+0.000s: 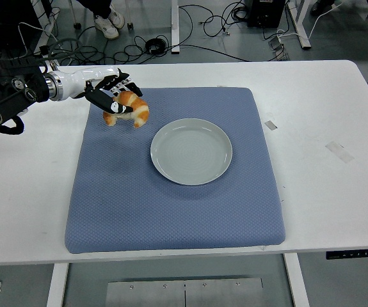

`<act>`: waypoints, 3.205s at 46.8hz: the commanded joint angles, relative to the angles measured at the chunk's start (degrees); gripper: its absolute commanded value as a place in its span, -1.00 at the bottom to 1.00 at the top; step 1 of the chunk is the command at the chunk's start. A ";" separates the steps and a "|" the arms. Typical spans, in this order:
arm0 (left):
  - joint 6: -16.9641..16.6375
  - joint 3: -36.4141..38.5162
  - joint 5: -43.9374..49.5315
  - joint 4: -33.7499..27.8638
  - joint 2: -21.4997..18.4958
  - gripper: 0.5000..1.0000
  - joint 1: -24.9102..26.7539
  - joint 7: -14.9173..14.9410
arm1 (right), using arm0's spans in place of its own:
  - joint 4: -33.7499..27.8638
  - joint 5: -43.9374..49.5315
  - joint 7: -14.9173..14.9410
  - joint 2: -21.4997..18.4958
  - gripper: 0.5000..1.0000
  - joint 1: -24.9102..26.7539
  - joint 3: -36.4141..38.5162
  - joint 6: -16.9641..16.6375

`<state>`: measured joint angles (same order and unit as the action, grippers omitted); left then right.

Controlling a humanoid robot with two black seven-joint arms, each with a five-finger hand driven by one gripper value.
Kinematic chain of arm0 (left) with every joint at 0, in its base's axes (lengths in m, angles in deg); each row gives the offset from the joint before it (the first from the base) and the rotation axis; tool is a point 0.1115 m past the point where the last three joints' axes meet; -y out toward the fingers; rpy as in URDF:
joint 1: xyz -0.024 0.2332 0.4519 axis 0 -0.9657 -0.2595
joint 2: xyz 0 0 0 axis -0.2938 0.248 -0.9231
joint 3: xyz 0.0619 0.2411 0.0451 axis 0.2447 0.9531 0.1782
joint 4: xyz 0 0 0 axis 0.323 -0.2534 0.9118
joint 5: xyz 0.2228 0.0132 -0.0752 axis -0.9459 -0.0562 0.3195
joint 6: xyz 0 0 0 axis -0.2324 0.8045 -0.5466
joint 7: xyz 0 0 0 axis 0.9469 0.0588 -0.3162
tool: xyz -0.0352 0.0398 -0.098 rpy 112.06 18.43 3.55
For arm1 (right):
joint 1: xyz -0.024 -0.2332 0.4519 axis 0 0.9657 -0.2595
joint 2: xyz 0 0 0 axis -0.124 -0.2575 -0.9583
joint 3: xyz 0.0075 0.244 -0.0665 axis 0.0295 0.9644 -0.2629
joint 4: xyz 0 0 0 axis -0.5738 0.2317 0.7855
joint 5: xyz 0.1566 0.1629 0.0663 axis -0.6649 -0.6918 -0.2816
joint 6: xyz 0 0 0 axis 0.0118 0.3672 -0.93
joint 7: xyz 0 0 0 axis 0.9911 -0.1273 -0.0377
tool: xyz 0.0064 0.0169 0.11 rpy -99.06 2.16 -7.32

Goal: Place the bread on the plate

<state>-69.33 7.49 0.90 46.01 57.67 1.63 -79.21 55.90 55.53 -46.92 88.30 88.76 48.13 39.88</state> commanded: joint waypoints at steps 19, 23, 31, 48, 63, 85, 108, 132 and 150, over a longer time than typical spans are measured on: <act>0.58 -2.19 0.55 -0.92 6.60 -0.35 0.25 0.00 | 0.00 0.00 0.00 0.00 1.00 0.00 0.01 0.00; 0.58 -2.45 0.55 -0.92 8.44 -0.35 0.33 0.00 | 0.00 0.00 0.00 0.00 1.00 0.00 -0.08 0.00; 0.49 -3.33 0.55 -0.92 11.17 -0.35 0.33 0.00 | 0.00 0.00 0.00 0.00 1.00 0.00 -0.08 0.00; 0.41 -2.89 0.37 -0.92 12.93 -0.30 -1.25 0.00 | 0.00 0.00 0.00 0.00 1.00 0.00 -0.08 0.00; 0.41 -2.89 0.37 -0.83 12.84 -0.17 -3.79 0.00 | 0.00 0.00 0.00 0.00 1.00 0.00 0.01 0.00; 0.32 -2.89 0.37 -0.83 12.67 0.02 -5.12 0.00 | 0.00 0.00 0.00 0.00 1.00 0.00 0.01 0.00; 0.32 -3.42 0.55 -0.83 12.23 0.46 -4.50 0.00 | 0.00 0.00 0.00 0.00 1.00 0.00 0.01 0.00; -0.12 -6.76 9.59 -0.04 9.07 0.68 -0.37 0.09 | 0.00 0.00 0.00 0.00 1.00 0.00 0.01 0.00; -0.39 -11.06 14.08 5.23 7.22 0.68 -0.98 0.09 | 0.00 0.00 0.00 0.00 1.00 0.00 -0.08 0.00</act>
<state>-69.81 -2.96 14.51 50.19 64.87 0.79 -79.12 55.90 55.53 -46.94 88.30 88.76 48.14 39.87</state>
